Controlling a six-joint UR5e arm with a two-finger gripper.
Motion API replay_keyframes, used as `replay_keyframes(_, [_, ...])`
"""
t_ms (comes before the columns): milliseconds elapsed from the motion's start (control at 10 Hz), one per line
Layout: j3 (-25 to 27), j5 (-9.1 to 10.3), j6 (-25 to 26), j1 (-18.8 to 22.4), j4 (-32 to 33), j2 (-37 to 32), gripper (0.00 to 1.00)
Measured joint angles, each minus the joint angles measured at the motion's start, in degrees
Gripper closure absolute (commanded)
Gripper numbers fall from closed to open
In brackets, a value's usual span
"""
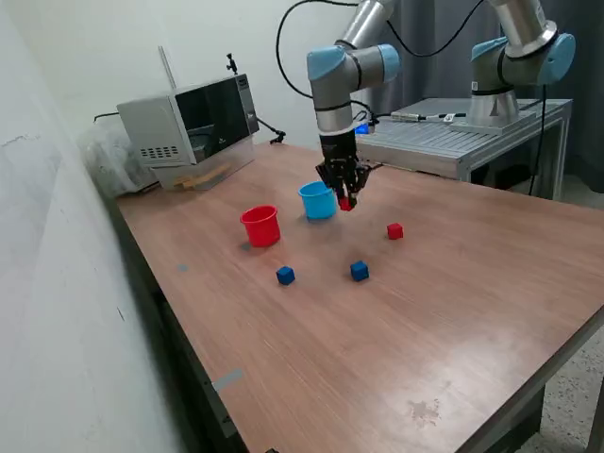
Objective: Place red objects in the red bin, and blue objects in the blue bin.
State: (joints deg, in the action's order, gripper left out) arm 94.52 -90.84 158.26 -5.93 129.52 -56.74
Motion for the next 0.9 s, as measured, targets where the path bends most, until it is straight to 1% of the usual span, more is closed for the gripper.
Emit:
replay_keyframes(200, [-5.6,-0.06,0.8,-0.6,-1.7,-1.5,1.00])
replay_keyframes(500, [-13.1,0.20,2.2,-2.4,-2.2,-1.1,1.00])
replay_keyframes(700, [-18.3,0.31,3.5,-4.7,-1.8,1.9,1.00])
replay_keyframes(900, [-22.5,0.40,4.6,-6.8,-1.6,6.1,1.00])
